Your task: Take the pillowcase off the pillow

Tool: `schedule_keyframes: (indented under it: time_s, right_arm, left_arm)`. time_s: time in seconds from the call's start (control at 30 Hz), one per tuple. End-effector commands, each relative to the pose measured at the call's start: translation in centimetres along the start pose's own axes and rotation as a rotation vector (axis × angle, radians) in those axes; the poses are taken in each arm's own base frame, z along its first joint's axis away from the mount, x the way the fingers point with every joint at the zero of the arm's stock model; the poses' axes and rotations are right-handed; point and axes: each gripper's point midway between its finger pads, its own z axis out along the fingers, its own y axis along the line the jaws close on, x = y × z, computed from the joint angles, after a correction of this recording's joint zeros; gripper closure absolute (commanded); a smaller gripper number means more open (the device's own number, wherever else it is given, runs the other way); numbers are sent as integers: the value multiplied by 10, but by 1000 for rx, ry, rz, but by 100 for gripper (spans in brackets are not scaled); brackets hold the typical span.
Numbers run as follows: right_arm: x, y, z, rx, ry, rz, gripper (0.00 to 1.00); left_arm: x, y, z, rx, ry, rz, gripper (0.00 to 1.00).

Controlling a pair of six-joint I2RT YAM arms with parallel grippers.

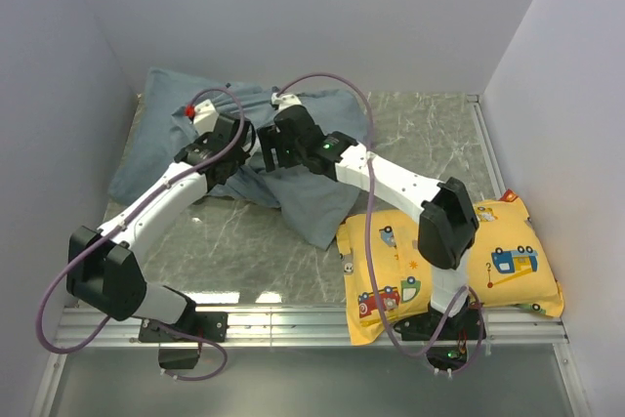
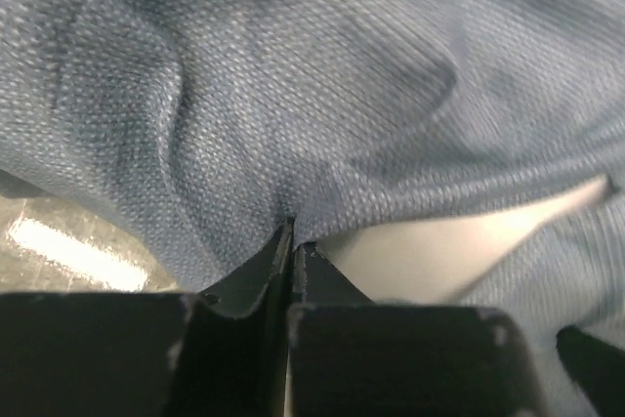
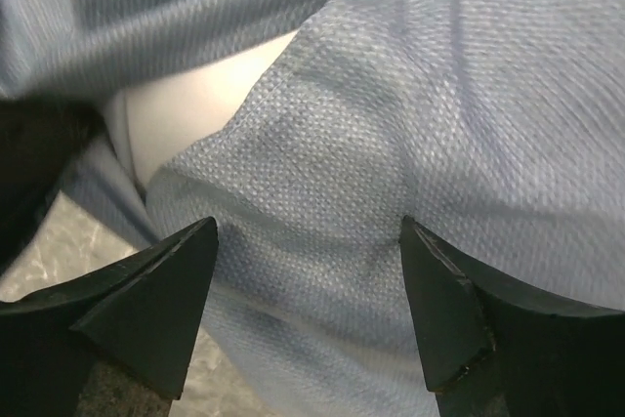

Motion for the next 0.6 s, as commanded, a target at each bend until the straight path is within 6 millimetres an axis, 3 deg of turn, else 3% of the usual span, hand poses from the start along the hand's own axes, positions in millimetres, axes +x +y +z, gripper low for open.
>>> schedule_keyframes:
  time_s: [0.0,0.07,0.13,0.17,0.23,0.27,0.37,0.4,0.47,0.5,0.57]
  right_arm:
    - [-17,9,2,5,-30,-23,17]
    - [-11,3,7,44,-15,-33,20]
    - [-4,-6,7,86,1,-37,31]
    - [-4,-18,5,139,-8,-35,53]
    - [8,-39,-5,202,-4,-27,81]
    - [7,-52,-7,217,-15,-3,100]
    - [23,-84,-22,245,-1,56,100]
    - [31,-110,-28,283,5,89,100]
    - [37,-136,-33,321,-4,143,100]
    - [44,-165,-39,364,1,199,100]
    - [50,-189,-43,401,-4,245,100]
  left_arm:
    - [-8,3,12,29,15,-75,96]
    - [-5,1,20,40,33,-97,99]
    - [1,4,32,47,79,-127,99]
    - [2,4,36,52,85,-141,99]
    - [5,12,47,34,109,-165,99]
    - [1,17,53,23,107,-183,100]
    - [-2,30,65,-12,114,-214,100]
    - [-2,33,67,-19,117,-220,99]
    - [-7,40,71,-29,111,-242,100]
    - [-9,41,69,-23,109,-242,99]
    - [-11,46,68,-35,98,-246,99]
